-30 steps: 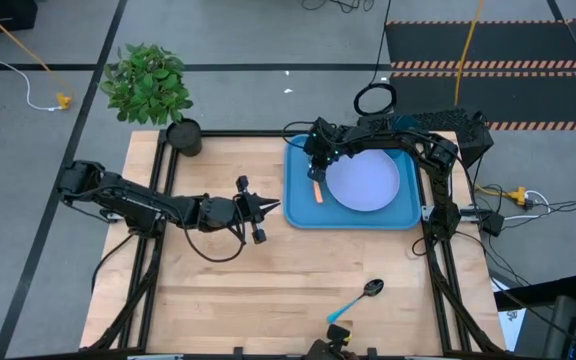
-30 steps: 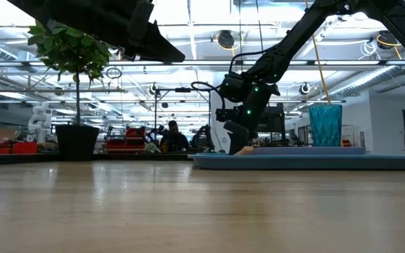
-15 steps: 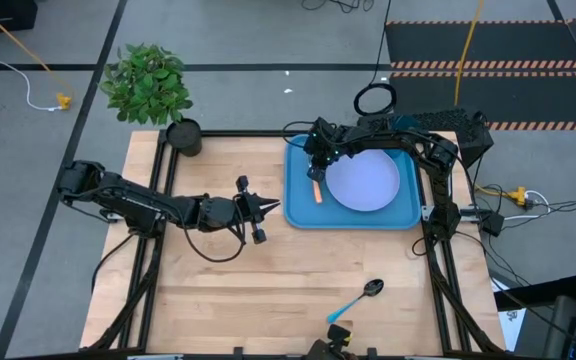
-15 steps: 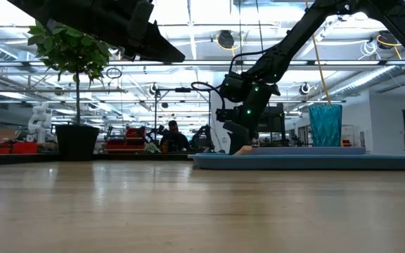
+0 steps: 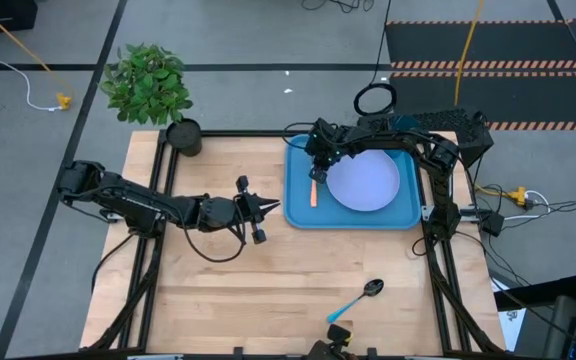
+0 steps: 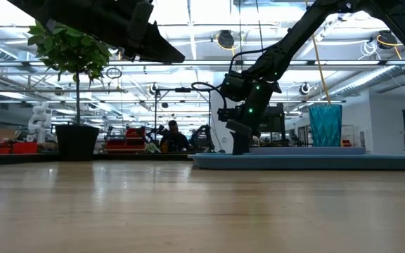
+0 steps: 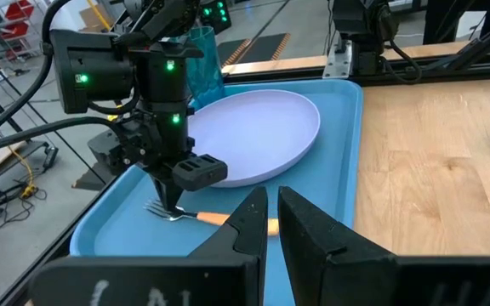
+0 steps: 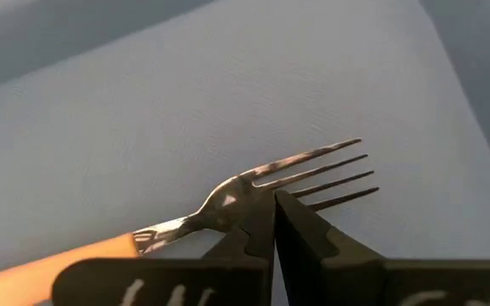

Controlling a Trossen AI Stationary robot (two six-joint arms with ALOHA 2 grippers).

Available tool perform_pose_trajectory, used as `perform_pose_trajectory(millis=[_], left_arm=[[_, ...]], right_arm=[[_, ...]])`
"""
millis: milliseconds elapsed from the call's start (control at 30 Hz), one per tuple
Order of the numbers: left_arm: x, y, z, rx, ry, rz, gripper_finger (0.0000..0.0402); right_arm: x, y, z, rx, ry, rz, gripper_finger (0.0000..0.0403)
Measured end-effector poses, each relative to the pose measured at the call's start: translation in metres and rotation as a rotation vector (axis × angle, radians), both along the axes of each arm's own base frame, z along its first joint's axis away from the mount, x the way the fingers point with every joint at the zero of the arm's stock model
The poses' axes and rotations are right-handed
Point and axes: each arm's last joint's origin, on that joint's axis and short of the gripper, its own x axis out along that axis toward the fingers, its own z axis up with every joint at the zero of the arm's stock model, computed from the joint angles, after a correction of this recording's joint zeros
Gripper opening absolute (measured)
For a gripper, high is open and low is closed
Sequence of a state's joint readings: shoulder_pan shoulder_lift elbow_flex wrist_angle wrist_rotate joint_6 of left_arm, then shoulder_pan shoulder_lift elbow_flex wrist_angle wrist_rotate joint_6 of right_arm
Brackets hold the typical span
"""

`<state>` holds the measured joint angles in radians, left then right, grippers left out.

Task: Pick and place plate/cup/fork/spoon on tray
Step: Put the brown fork on the blue tray to the left of the purple plate, then put the blue spoon on the blue tray to the left of the light orange fork

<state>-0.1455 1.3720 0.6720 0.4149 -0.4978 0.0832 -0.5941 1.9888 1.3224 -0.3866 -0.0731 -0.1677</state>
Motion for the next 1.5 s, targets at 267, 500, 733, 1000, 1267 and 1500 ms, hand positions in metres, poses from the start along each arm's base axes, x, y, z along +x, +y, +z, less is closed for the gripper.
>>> perform_pose_trajectory(millis=[267,500,733,1000,1267,1500], left_arm=[[0.000,0.000,0.000,-0.002,-0.001,0.000,0.0035],[0.000,0.000,0.000,-0.005,-0.002,0.001,0.0035],[0.000,0.000,0.000,-0.005,-0.002,0.001,0.0035],[0.000,0.000,0.000,-0.005,-0.003,0.001,0.0035],[0.000,0.000,0.000,-0.005,-0.003,0.001,0.0035],[0.000,0.000,0.000,0.013,0.002,-0.003,0.0035]], right_arm=[[0.000,0.000,0.001,-0.004,-0.005,0.004,0.0004],[0.001,-0.001,0.001,-0.012,-0.012,0.008,0.0004],[0.002,-0.001,0.002,-0.023,-0.015,0.023,0.0004],[0.003,-0.002,0.003,-0.037,-0.030,0.031,0.0004],[0.005,0.002,0.007,-0.039,-0.038,0.046,0.0004],[0.009,0.036,0.053,-0.075,-0.105,0.124,0.0004]])
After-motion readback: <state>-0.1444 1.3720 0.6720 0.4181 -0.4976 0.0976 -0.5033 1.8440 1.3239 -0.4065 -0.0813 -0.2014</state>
